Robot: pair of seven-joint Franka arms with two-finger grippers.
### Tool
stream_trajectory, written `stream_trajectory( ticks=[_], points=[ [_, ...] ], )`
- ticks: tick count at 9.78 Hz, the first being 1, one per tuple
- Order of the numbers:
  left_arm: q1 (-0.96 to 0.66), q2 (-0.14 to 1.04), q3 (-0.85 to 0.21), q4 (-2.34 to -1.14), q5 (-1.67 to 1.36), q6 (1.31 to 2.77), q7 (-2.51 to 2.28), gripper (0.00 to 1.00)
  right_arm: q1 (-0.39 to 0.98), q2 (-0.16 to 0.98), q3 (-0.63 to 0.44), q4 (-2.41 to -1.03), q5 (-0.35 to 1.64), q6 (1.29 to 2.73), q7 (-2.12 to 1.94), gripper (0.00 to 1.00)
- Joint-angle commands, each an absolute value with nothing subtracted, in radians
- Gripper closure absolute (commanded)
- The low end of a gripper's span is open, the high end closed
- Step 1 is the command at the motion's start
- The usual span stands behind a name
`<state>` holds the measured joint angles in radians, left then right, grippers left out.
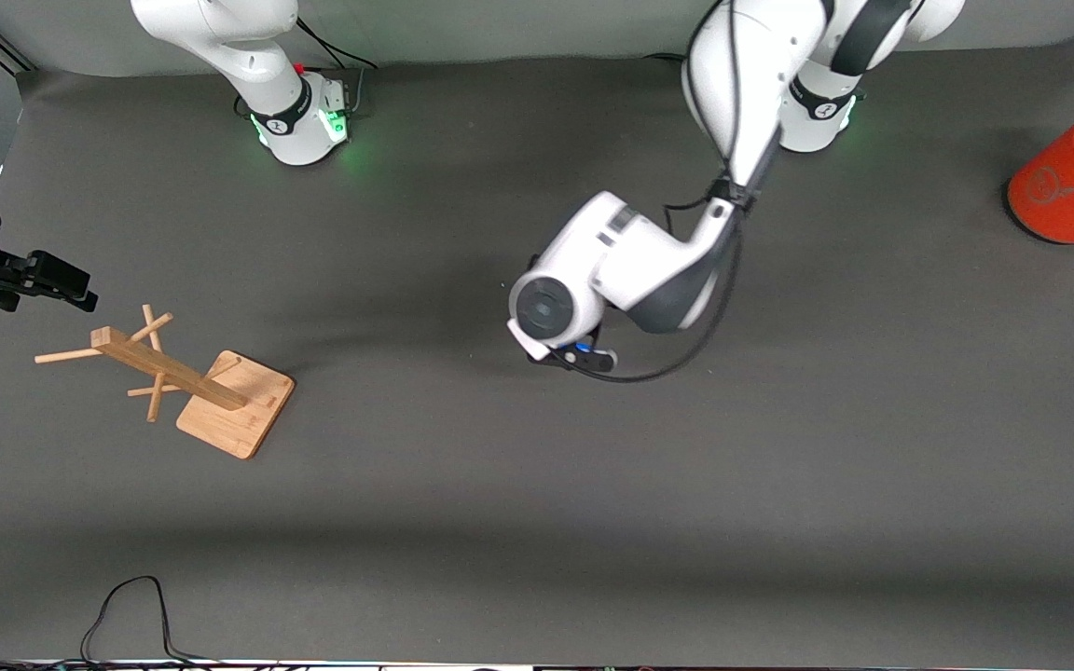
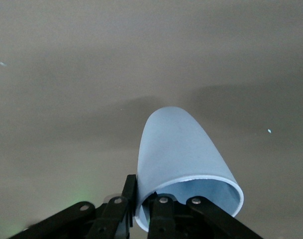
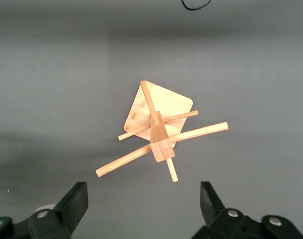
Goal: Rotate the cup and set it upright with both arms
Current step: 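Grasp the blue cup's rim with the left gripper and lift it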
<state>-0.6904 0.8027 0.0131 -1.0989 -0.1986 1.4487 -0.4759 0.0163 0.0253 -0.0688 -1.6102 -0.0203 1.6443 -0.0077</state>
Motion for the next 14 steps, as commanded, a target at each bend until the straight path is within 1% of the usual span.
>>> stream_trajectory(
  ticks=[1,2,5,6,9,10,11,12,13,14],
  points=[
    [-0.725,0.773,0.011,-1.21,-0.224,1.538,-0.425,1.0,0.011,0.003,-0.058,-1.626,-0.032,1.614,-0.018,0.0],
    [-0.744,0.775,0.011,-1.23,-0.224,1.567,-0.423,1.0,0.011,0.003,-0.058,-1.625,-0.032,1.612,-0.018,0.0],
    [-0.762,0.791,-0.003,-1.229,-0.215,1.578,-0.428,1.0,0.011,0.017,-0.058,-1.606,-0.032,1.611,-0.017,0.0],
    [-0.778,0.796,-0.002,-1.232,-0.209,1.591,-0.428,0.83,0.009,0.018,-0.058,-1.606,-0.029,1.611,-0.017,0.0],
    [-0.782,0.814,-0.002,-1.233,-0.203,1.609,-0.433,0.53,0.009,0.02,-0.058,-1.606,-0.028,1.612,-0.018,0.0],
    [-0.782,0.813,-0.002,-1.232,-0.202,1.608,-0.437,0.47,0.009,0.02,-0.058,-1.606,-0.028,1.614,-0.018,0.0],
    [-0.781,0.802,-0.002,-1.223,-0.204,1.589,-0.468,0.31,0.009,0.02,-0.058,-1.606,-0.028,1.617,-0.02,0.0],
    [-0.772,0.79,0.003,-1.223,-0.204,1.583,-0.468,0.22,0.009,0.02,-0.058,-1.606,-0.028,1.617,-0.02,0.0],
    [-0.767,0.767,0.006,-1.209,-0.206,1.539,-0.468,0.05,0.009,0.02,-0.058,-1.606,-0.028,1.617,-0.02,0.0],
    [-0.756,0.75,0.032,-1.175,-0.206,1.481,-0.468,0.0,0.009,0.02,-0.058,-1.606,-0.028,1.617,-0.02,0.0]
  ],
)
